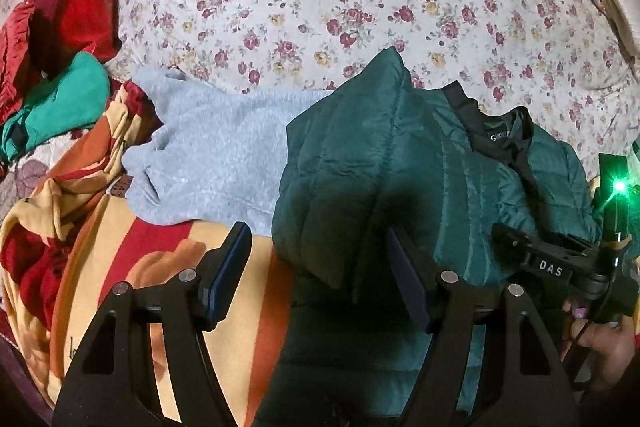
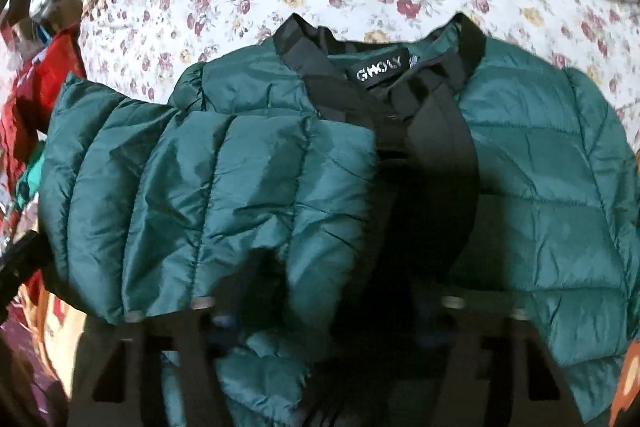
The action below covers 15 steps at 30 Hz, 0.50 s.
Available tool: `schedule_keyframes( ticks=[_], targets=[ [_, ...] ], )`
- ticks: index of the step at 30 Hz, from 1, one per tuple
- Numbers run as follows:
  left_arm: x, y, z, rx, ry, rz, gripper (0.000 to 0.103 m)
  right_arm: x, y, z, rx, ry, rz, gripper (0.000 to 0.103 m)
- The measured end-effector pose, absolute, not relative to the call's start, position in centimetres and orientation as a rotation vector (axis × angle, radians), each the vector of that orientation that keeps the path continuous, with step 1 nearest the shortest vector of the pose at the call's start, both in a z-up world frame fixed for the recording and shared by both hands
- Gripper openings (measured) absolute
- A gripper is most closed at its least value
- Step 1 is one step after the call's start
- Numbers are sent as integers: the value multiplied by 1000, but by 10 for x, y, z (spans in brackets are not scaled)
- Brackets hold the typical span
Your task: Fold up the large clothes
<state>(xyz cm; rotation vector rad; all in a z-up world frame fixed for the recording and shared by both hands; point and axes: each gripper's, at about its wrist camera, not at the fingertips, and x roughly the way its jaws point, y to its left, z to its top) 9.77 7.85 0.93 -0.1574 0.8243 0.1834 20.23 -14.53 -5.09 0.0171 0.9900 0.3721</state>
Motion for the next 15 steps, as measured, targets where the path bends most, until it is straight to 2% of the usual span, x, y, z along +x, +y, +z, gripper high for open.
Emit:
schedule_keyframes(
  ticks=[1, 4, 10, 15],
  targets=[
    [98, 78, 9, -157, 826, 183, 69, 202, -146, -50, 18, 982, 377, 30],
    [97, 78, 9, -164, 829, 179, 69, 196, -153, -39, 2, 943, 383, 19],
    [93, 79, 10, -174, 823, 195, 69, 184, -192, -3, -47, 829, 302, 18],
    [95, 74, 5, -176, 845, 196, 69, 184, -239, 11, -57, 805, 198, 18]
  ],
)
